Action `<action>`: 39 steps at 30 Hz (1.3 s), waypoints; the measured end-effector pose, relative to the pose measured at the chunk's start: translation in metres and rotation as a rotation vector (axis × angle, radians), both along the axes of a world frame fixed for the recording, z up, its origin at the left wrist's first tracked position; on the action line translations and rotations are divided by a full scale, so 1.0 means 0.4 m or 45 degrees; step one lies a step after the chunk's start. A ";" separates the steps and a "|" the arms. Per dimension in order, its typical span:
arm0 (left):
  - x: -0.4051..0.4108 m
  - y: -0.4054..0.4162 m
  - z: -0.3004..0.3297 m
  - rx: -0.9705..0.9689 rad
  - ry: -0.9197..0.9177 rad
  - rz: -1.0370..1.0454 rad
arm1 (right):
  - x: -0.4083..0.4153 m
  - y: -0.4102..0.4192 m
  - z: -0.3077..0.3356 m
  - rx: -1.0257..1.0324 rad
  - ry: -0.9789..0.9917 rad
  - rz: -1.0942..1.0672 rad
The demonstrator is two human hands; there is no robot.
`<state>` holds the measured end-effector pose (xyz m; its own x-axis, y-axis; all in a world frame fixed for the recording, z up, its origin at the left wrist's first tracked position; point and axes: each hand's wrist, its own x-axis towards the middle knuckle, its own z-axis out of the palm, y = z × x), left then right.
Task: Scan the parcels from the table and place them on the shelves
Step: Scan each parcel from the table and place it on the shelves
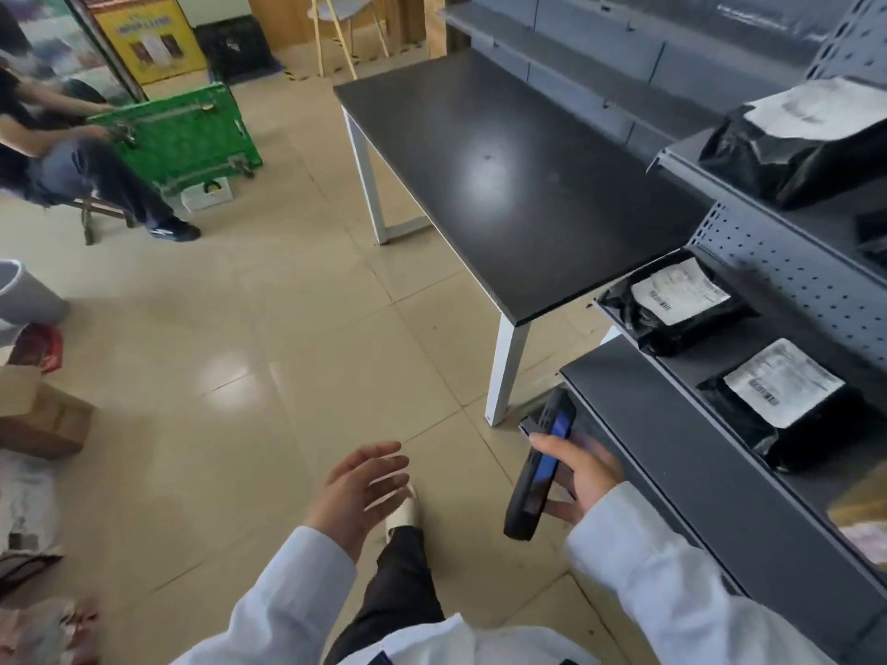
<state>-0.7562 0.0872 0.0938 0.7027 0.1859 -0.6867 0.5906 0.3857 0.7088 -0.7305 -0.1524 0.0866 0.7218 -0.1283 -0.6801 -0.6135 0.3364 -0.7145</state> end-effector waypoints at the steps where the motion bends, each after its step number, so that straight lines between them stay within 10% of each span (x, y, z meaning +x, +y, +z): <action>1: 0.056 0.010 -0.003 -0.008 -0.005 -0.035 | 0.037 0.009 0.000 -0.007 0.012 -0.035; 31: 1.330 0.142 -0.024 0.232 0.097 -0.834 | 1.145 0.076 -0.210 0.070 0.557 -0.909; 39: 1.525 0.066 -0.051 0.171 0.109 -0.911 | 1.252 0.062 -0.269 -0.744 1.044 -0.486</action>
